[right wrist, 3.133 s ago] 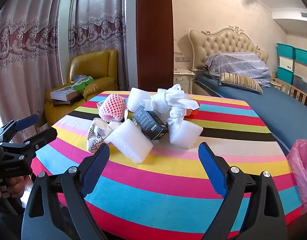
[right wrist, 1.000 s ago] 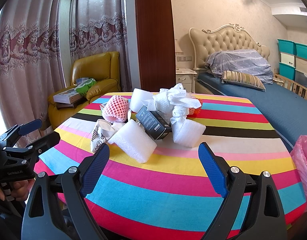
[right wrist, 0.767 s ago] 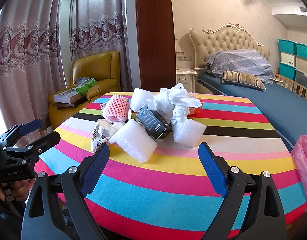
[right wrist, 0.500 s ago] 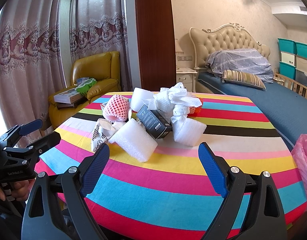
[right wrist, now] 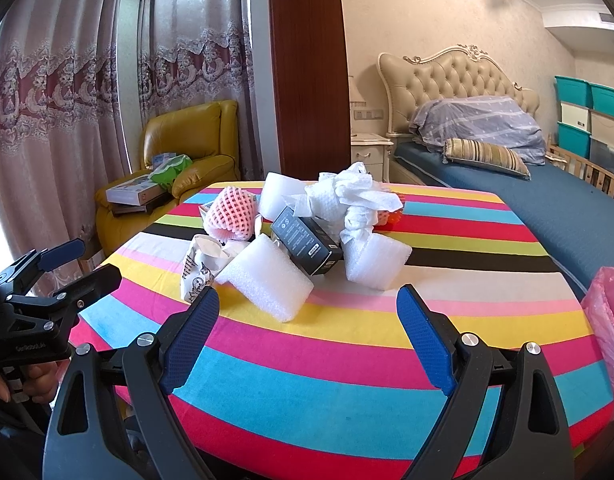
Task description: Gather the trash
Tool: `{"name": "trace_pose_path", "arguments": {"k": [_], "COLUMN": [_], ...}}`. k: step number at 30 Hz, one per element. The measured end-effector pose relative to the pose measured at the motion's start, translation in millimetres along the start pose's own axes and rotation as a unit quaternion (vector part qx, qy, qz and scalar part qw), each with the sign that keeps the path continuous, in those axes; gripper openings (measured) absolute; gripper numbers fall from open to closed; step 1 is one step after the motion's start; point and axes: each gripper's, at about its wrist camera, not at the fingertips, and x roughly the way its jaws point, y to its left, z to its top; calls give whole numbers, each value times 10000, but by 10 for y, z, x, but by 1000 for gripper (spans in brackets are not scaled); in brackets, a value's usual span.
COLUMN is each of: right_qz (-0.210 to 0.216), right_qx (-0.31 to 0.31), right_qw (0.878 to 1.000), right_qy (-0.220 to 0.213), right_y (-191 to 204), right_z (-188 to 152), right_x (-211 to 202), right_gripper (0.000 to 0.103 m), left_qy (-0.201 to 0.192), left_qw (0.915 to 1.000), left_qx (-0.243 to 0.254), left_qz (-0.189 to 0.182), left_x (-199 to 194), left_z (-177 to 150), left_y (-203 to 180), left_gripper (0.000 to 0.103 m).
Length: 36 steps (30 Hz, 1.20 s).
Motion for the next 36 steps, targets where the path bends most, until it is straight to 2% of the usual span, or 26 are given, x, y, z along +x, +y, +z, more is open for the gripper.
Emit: {"name": "trace_pose_path", "arguments": {"k": [13,18,25,30,33,36], "right_qz": [-1,-25,-77,236,393,486], "right_qx": [42,-32,-149,-336,-546,-855], "right_qw": [10000,9998,9986,9956,9915,9864], "right_qy": [84,193,504,839,1111,1314], "right_y": [-58,-69,-88,42,164,303], "right_z": [-15,-4,66,116,144,195], "right_x": [60,183,556,917,1136,1315], "right_gripper": [85,85,85,85,85,85], "left_qy": [169,289,694,1017,1045,1052], "left_qw": [9998,9994,9971,9944,9937,9937], "left_qx": [-59,-37,-158,-142,-87,-152], "left_qz": [-23,175,279,253,394,347], "left_x": [46,130,418,626,687,710], "left_z": [-34,-47,-115,-173,-200,-208], "left_y": [40,73,272,407,467,551], "left_gripper": [99,99,99,99,99,99]}}
